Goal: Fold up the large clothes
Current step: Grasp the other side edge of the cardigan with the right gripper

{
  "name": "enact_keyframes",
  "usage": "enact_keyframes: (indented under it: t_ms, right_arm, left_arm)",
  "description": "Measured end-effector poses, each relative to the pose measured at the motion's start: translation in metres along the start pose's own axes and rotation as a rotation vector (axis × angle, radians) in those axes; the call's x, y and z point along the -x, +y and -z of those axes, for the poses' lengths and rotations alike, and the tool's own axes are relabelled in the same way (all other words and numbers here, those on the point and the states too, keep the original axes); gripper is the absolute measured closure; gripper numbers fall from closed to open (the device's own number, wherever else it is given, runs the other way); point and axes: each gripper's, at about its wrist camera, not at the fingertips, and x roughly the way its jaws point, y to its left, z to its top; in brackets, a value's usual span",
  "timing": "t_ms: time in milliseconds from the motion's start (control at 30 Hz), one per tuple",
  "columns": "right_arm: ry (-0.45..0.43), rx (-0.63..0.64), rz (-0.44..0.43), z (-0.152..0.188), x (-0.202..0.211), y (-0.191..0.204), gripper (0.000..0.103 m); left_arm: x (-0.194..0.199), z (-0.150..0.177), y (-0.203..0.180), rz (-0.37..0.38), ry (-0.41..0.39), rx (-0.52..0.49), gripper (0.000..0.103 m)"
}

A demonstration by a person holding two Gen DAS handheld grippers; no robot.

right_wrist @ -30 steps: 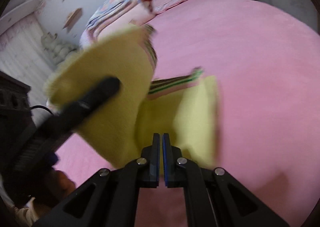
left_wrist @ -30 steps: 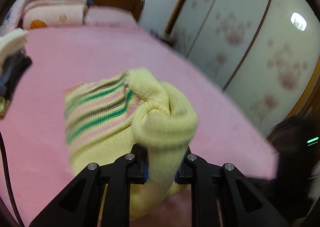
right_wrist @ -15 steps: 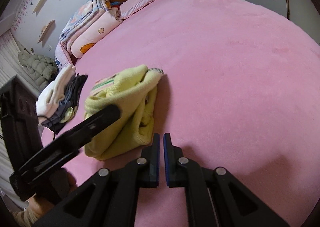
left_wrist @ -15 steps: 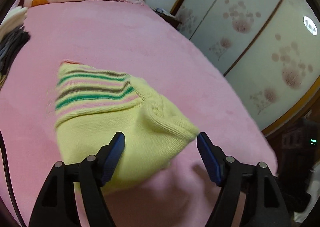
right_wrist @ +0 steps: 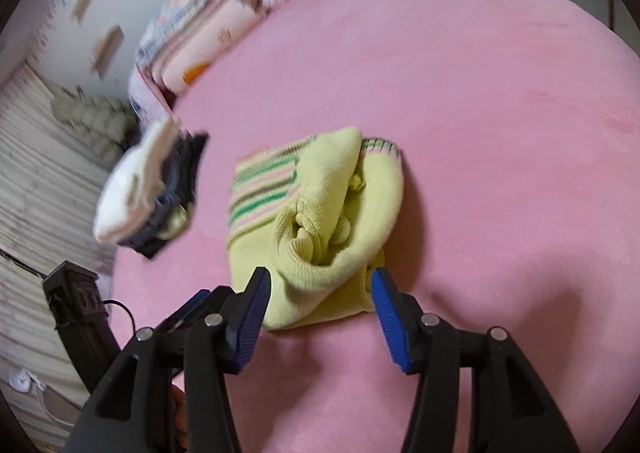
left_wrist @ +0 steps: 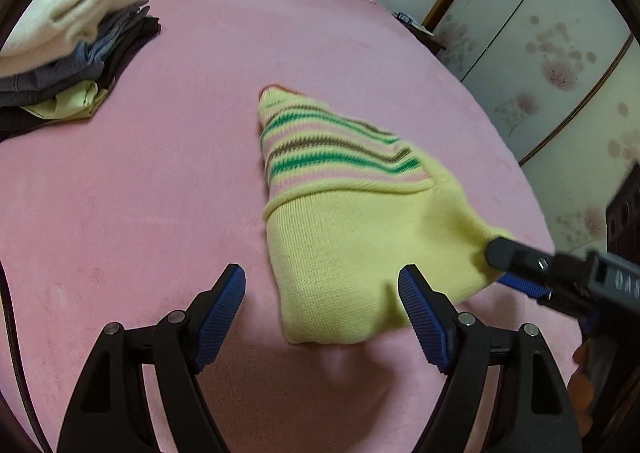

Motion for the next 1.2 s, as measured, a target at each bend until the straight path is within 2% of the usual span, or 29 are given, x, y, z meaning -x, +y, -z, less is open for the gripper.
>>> enact_keyframes:
  t_ms: [167,267,533,733,867,1100,1200]
  right_arm:
    - [0.081,-0.004,0.045,-0.019,-0.021,0.005,0.051]
    - [0.130,0.041,0.111,-0.028,-0.029,0.012,0.051]
    - [0.215,0.046,0.104,-0.044,-0.040,0.020,0.051]
    - [0.239,0.017,0.116,-0.043,-0.042,0.022,0.050]
    - [0.248,0.015,0.141,-0.040,-0.040,0.023,0.050]
    - [0.259,0.083,0.181,-0.049,-0.048,0.035,0.050]
    - [0.244,0.136,0.234,-0.053,-0.052,0.042,0.051]
  left_arm:
    - [-0.022,0.005,-0.005,0.022,0.033,-0.023,0.025]
    - [-0.028,0.001,-0.008,0.034,0.028,-0.039,0.025]
    - [-0.038,-0.002,-0.015,0.013,0.029,-0.108,0.025]
    - [-0.041,0.004,-0.027,-0.031,0.024,-0.216,0.025]
    - [-0.041,0.005,-0.030,-0.045,0.028,-0.246,0.025]
    - [-0.040,0.007,-0.035,-0.065,0.027,-0.283,0.025]
    - [-0.041,0.007,-0.034,-0.060,0.025,-0.283,0.025]
